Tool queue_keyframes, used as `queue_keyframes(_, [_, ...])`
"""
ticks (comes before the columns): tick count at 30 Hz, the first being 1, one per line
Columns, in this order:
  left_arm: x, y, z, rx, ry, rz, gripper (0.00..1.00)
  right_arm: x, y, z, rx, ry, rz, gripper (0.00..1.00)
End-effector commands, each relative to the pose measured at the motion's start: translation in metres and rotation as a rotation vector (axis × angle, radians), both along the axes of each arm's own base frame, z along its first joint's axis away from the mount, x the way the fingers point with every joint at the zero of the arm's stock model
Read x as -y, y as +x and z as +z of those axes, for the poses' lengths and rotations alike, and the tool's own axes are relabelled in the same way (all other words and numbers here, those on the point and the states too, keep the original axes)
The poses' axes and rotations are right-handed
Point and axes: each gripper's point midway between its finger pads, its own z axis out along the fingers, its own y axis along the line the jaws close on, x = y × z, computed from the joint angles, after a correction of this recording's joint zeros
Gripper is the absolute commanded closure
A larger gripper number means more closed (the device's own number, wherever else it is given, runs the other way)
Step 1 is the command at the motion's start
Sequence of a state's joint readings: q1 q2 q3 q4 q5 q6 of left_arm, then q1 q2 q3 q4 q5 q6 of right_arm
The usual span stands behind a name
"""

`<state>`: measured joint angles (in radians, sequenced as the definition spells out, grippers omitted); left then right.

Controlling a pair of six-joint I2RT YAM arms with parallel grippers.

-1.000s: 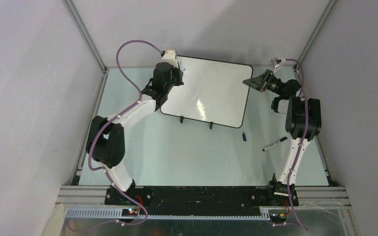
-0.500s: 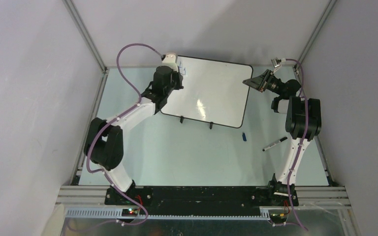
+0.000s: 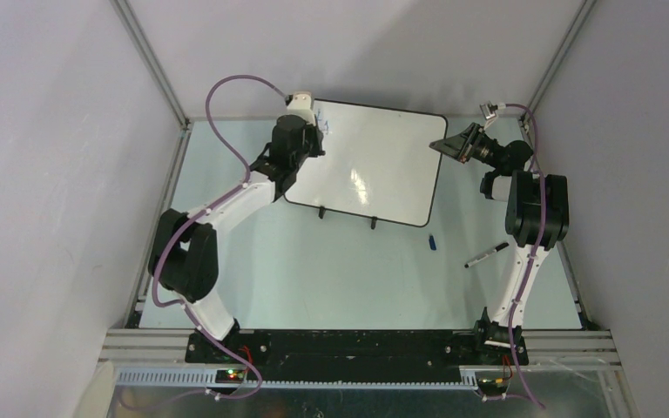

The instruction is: Write a sentence on the whiteboard

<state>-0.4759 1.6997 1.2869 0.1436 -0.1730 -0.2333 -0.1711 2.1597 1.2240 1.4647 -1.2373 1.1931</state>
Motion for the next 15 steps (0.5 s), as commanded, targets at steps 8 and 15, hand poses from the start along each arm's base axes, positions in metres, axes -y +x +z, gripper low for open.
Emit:
queue_keyframes(8, [0.0031,0.0094,0.0376,0.087,-0.007,0.014,1.0,0.0022,-0.0084,0.0319,0.084,-0.008,-0.004,1.0])
queue_keyframes(15, [0.0058,0.0128,0.0377,0.085,-0.007,0.008,1.0,0.0021,-0.0088,0.0325,0.086,-0.01,-0.002,1.0])
